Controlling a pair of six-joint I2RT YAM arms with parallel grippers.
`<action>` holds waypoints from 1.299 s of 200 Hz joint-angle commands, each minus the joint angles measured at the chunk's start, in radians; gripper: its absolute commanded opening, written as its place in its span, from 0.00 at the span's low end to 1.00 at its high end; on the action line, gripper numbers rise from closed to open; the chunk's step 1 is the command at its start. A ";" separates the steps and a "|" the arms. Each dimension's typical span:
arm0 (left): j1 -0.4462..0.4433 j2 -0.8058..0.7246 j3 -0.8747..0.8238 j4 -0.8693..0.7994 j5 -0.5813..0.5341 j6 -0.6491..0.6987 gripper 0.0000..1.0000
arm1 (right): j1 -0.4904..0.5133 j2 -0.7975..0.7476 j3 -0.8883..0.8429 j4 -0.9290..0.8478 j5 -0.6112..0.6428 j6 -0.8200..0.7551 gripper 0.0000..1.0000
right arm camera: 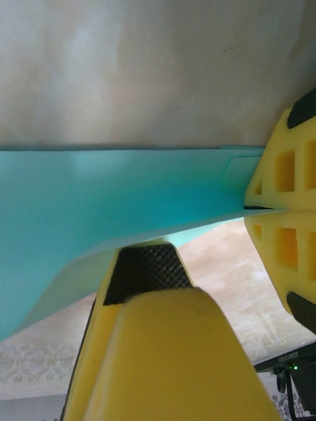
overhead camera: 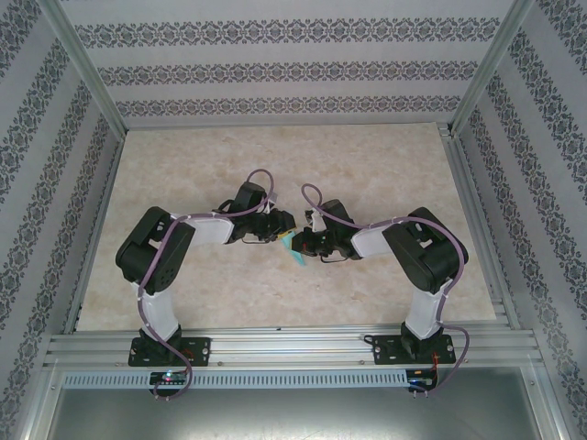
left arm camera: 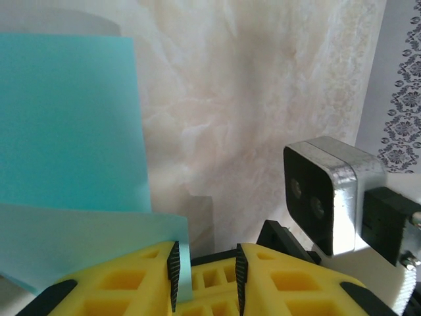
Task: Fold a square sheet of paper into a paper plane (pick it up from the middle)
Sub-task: Fold the wing for the fifth time at the center of the table.
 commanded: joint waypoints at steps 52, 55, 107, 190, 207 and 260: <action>-0.006 0.065 0.032 -0.062 -0.045 0.060 0.31 | 0.014 0.056 -0.007 -0.127 0.050 -0.004 0.05; -0.006 0.066 0.031 -0.065 -0.048 0.060 0.31 | 0.014 0.056 -0.008 -0.127 0.049 -0.004 0.05; -0.004 0.033 -0.005 -0.027 -0.057 0.035 0.32 | 0.014 0.052 -0.001 -0.148 0.052 -0.020 0.05; -0.002 -0.074 -0.023 0.036 -0.058 -0.010 0.42 | 0.020 0.056 0.058 -0.309 0.069 -0.119 0.00; -0.002 -0.061 -0.031 0.061 -0.059 -0.034 0.42 | 0.023 0.055 0.074 -0.346 0.077 -0.138 0.00; -0.002 -0.047 -0.045 0.109 -0.031 -0.043 0.46 | 0.016 0.073 0.083 -0.352 0.060 -0.117 0.00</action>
